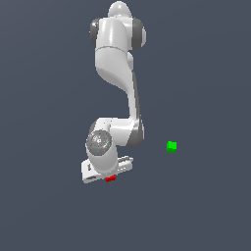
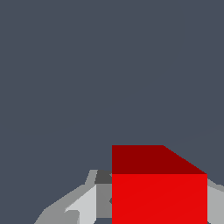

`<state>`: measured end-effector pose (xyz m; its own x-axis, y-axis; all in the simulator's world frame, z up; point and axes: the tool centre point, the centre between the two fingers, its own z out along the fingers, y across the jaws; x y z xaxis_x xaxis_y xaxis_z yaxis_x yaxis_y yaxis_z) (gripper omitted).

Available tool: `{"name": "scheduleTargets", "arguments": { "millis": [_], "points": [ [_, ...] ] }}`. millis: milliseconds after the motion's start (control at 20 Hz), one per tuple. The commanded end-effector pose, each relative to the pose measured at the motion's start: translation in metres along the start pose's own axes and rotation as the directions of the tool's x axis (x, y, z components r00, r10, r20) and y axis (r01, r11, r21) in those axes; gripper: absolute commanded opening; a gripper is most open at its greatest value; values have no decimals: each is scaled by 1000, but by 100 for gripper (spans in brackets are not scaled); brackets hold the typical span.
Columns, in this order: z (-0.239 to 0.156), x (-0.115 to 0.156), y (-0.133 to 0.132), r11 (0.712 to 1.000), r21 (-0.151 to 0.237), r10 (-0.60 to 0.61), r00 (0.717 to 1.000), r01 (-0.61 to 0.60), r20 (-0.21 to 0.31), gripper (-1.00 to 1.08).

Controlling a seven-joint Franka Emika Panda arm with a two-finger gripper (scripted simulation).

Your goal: Stack the red cube on top of the green cube.

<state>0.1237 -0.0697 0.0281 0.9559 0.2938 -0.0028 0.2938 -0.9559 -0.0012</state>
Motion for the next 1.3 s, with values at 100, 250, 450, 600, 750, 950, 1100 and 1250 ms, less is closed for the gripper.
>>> {"name": "scheduleTargets", "arguments": {
  "millis": [100, 250, 450, 600, 750, 950, 1100, 1250],
  "points": [
    [-24, 0, 0, 1000, -1, 0, 1000, 0, -2, -100],
    [-48, 0, 0, 1000, -1, 0, 1000, 0, -2, -100],
    [-74, 0, 0, 1000, -1, 0, 1000, 0, -3, -100],
    [-86, 0, 0, 1000, -1, 0, 1000, 0, -3, -100],
    [-92, 0, 0, 1000, -1, 0, 1000, 0, -3, -100],
    [-92, 1, 0, 1000, -1, 0, 1000, 0, -4, -100],
    [-91, 1, -1, 1000, -1, 0, 1000, 0, -4, -100],
    [-91, 0, -6, 1000, -1, 0, 1000, 0, -4, -100]
  ]
}}
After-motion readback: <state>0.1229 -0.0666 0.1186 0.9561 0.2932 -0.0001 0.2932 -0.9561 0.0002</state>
